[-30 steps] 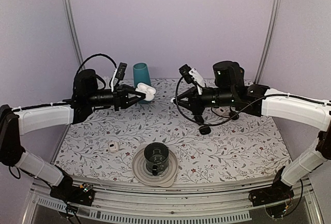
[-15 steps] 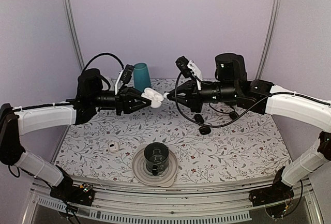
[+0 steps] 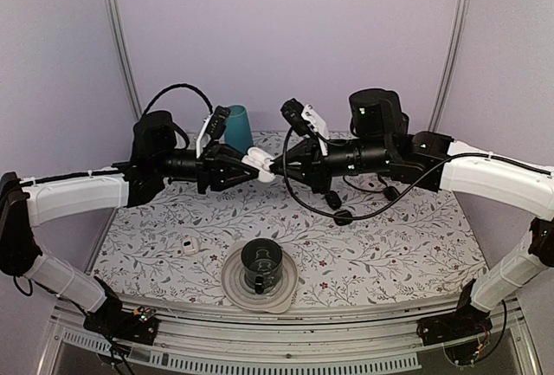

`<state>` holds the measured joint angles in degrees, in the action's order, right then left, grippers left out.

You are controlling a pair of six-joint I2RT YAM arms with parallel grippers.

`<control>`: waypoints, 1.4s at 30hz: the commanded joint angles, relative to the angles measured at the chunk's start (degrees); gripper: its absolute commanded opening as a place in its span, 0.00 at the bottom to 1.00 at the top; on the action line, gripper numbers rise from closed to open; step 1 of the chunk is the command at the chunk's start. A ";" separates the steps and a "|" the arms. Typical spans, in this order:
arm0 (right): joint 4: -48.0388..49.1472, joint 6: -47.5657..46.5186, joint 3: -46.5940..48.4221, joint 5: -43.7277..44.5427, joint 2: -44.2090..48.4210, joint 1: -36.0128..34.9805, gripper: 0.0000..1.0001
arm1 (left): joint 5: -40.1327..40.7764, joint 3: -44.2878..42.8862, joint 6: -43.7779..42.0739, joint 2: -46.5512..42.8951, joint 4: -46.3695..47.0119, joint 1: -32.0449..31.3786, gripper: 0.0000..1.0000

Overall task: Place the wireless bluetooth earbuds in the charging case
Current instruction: Place the right earbud in the right side groove of the charging case.

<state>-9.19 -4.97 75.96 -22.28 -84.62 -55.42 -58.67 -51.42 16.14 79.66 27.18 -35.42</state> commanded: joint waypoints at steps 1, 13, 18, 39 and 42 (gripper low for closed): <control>-1.27 -0.70 2.16 1.91 -1.16 -0.76 0.04 | -0.71 -1.75 -1.41 -0.04 -0.80 -1.17 0.00; -3.04 -1.00 3.05 4.00 -2.42 -1.36 0.05 | 0.94 -1.60 -2.23 -1.46 -0.98 -1.76 0.00; -3.38 -1.09 3.14 4.51 -2.11 -1.44 0.11 | 2.46 -0.99 -1.80 -1.88 0.50 -1.76 0.00; -3.45 0.42 3.93 6.38 -0.04 -1.43 0.25 | 10.56 1.54 -1.43 -2.88 2.07 -1.00 0.00; -3.01 1.33 3.09 7.51 1.21 -1.34 0.29 | 13.26 2.29 -0.84 -3.21 2.28 -0.30 0.00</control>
<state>-12.84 -5.17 78.96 -16.64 -85.91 -56.36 -50.15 -50.48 14.83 77.80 27.68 -36.36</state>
